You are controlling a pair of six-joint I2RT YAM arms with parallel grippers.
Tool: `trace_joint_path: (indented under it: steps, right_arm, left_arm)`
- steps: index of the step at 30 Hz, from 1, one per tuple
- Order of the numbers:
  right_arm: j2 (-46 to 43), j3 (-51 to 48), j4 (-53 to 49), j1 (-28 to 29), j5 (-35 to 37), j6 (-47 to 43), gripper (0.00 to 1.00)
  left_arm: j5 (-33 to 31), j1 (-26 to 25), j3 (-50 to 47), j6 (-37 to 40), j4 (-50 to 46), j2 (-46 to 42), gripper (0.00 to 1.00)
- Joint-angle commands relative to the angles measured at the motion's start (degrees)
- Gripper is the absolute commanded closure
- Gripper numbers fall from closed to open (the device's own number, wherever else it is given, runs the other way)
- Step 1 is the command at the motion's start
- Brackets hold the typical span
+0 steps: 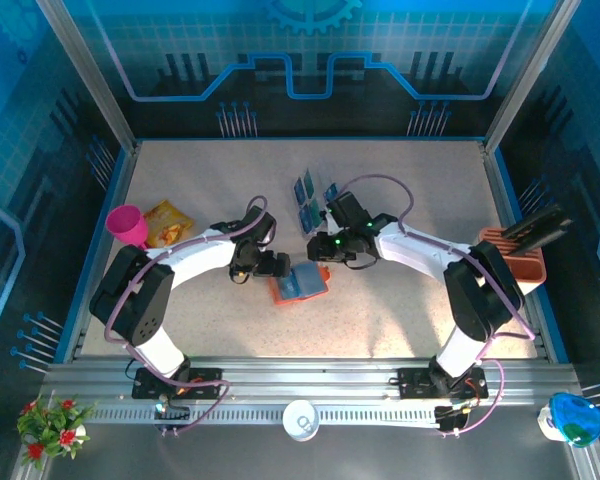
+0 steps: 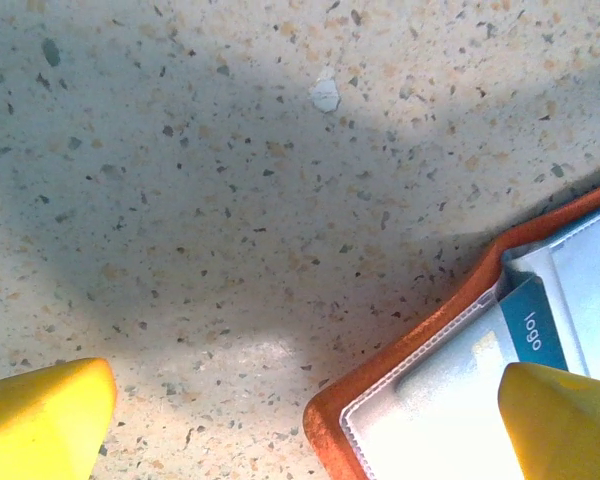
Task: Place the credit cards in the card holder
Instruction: Insert the credit card into the card slot, then rotate the card holder at the center of the table.
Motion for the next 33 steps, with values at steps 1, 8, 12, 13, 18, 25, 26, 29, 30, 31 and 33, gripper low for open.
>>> trace_joint_path:
  steps: [1, 8, 12, 13, 18, 25, 26, 29, 30, 31, 33]
  right_arm:
    - [-1.23, -1.08, -3.69, -0.24, 2.69, -2.93, 0.59]
    - [2.12, -0.17, -4.31, -0.24, 3.47, -3.57, 0.58]
    - [4.43, 0.57, -4.75, -0.24, 3.26, -3.82, 0.59]
    - [4.87, 0.59, -4.85, -0.29, 3.08, -3.84, 0.6]
    - [5.43, -0.32, -4.93, -0.33, 3.11, -3.93, 0.75]
    - [2.6, -3.37, -5.2, -1.91, 5.44, -2.42, 1.0]
    - [1.94, -3.91, -5.36, -2.31, 5.79, -2.23, 1.0]
    - [-0.18, -5.61, -5.98, -3.29, 6.83, -1.65, 1.0]
    - [-0.83, -6.09, -6.23, -3.59, 7.04, -1.44, 1.0]
    - [-1.64, -6.79, -6.34, -3.8, 7.25, -1.13, 1.0]
    - [-3.1, -7.97, -6.6, -4.0, 7.77, -0.55, 1.0]
  left_arm:
    - [1.06, 0.28, 1.49, 0.64, -1.01, 0.06, 0.01]
    - [1.13, 0.28, 1.6, 0.54, -1.05, -0.1, 0.01]
    - [1.21, 0.31, 1.69, 0.38, -1.05, -0.37, 0.01]
    - [1.29, 0.29, 1.77, 0.27, -1.09, -0.45, 0.01]
    - [1.96, 0.27, 2.22, -0.24, -1.36, -1.11, 0.01]
    - [3.82, 0.28, 3.08, -1.29, -1.74, -2.9, 0.01]
    - [4.14, 0.28, 3.23, -1.45, -1.82, -3.0, 0.01]
    - [4.87, 0.18, 3.47, -1.82, -1.83, -3.16, 0.01]
    - [5.07, 0.19, 3.47, -2.0, -1.79, -3.18, 0.01]
    - [5.24, 0.09, 3.45, -2.08, -1.75, -3.25, 0.01]
    - [5.5, 0.03, 3.32, -2.28, -1.64, -3.27, 0.01]
